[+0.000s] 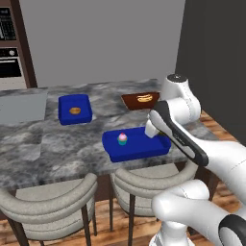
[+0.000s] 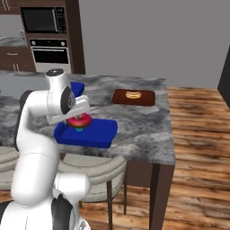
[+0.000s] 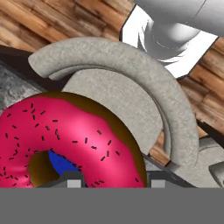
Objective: Take the cupcake and donut from the fridge and place them on the empty tray on the dining counter.
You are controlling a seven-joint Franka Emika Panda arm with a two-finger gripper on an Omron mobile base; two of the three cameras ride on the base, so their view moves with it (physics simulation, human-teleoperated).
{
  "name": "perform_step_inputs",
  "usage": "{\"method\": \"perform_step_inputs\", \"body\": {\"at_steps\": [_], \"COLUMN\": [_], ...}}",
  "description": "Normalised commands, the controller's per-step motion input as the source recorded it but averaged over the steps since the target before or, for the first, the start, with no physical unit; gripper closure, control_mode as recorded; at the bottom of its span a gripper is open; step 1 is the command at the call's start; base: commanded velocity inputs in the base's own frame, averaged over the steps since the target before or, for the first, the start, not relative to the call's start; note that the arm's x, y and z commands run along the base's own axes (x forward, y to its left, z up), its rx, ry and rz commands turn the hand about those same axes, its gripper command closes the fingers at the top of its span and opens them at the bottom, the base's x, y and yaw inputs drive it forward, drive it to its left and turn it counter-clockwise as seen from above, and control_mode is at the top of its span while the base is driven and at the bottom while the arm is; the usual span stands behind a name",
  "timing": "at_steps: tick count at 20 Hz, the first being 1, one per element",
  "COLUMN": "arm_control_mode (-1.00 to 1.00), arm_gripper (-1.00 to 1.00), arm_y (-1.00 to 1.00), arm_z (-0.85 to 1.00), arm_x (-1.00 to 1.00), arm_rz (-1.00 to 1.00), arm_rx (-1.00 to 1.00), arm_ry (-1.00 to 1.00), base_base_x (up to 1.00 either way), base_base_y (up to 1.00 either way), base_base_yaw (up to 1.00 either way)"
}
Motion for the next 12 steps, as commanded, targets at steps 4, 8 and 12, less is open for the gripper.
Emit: {"method": "perform_step_inputs", "body": {"at_steps": [4, 8, 12], "arm_control_mode": [-1.00, -1.00, -1.00], "arm_gripper": [1.00, 1.00, 1.00], "arm_y": [-0.04, -0.16, -0.29], "arm_z": [-0.47, -0.35, -0.15], "arm_x": [0.20, 0.44, 0.76], "arm_rz": [0.00, 0.02, 0.03], "arm_rx": [0.00, 0.00, 0.00], "arm_ry": [0.00, 0.00, 0.00], "base_base_x": [0.00, 0.00, 0.00], "base_base_y": [0.00, 0.00, 0.00], "base_base_yaw": [0.00, 0.00, 0.00]}}
